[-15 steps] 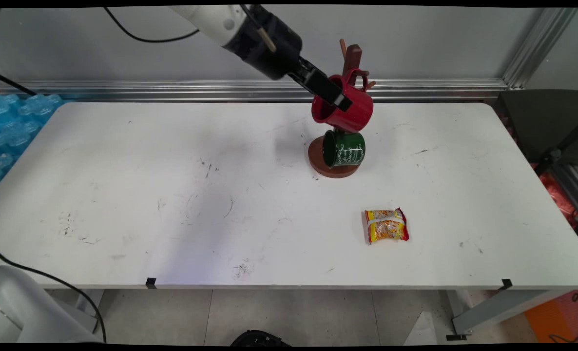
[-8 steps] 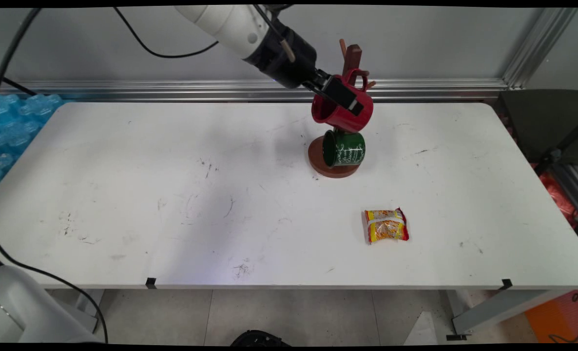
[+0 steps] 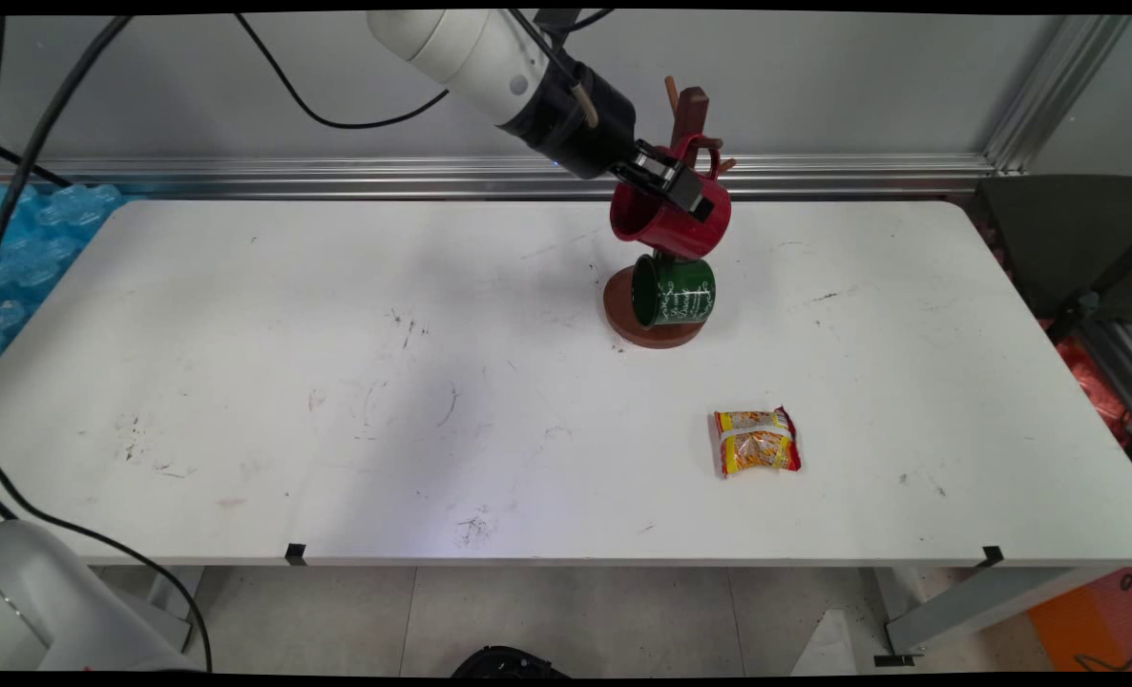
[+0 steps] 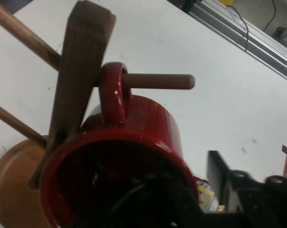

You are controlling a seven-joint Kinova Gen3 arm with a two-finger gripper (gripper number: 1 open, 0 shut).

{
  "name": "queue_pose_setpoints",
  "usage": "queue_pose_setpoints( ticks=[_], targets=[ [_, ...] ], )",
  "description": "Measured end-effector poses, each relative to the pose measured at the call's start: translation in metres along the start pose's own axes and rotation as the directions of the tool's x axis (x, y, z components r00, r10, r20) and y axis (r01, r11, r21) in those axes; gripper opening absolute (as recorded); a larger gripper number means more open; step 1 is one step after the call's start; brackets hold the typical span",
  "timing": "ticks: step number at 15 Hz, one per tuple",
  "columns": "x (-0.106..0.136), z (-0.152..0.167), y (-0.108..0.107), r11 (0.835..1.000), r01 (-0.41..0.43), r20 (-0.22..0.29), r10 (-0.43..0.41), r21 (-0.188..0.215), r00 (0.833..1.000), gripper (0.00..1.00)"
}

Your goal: Pick up the red mug from the rack, then place the picked object on the table

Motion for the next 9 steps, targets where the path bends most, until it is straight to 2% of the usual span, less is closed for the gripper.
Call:
queue_pose_setpoints(
  ticks=[9],
  targets=[
    [-0.007,-0.0022,0.0,1.0,0.006,-0.004,-0.006,0.0,1.0,0.0]
  ],
)
